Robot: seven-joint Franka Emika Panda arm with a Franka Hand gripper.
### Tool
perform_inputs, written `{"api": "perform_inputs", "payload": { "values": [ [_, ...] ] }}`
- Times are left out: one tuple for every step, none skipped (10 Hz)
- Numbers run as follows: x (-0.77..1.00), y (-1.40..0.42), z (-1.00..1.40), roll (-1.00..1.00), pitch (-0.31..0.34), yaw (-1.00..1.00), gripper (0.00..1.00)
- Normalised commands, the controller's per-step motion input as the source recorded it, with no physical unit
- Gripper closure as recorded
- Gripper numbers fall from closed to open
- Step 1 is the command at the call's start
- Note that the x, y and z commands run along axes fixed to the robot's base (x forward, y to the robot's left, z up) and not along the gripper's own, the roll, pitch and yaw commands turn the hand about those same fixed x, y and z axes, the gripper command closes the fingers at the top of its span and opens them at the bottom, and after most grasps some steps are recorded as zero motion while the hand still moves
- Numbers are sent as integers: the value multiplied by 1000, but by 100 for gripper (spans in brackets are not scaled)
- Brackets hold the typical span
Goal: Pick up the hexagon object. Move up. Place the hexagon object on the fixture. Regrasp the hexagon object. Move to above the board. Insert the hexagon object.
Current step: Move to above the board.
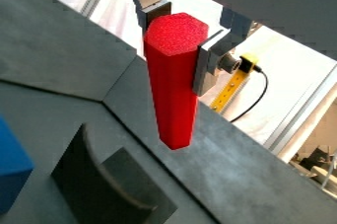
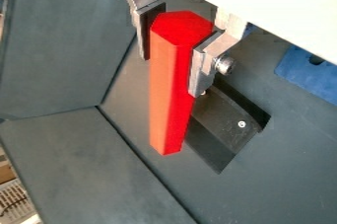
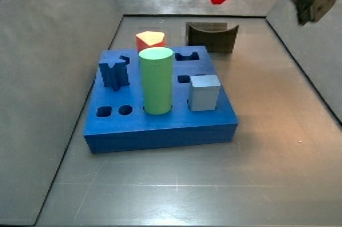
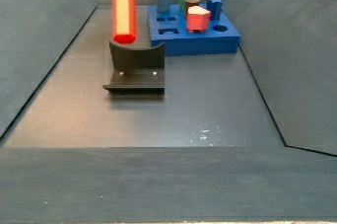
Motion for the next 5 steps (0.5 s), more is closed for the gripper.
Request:
{"api": "perform_inputs", "payload": {
  "values": [
    [81, -84, 1000, -29, 116, 94, 100],
    [75, -76, 1000, -32, 111, 100, 100],
    [72, -73, 1000, -33, 101, 104, 100],
    [67, -66, 1000, -29, 96, 104, 100],
    [67, -64, 1000, -28, 92, 104, 100]
  ]
}}
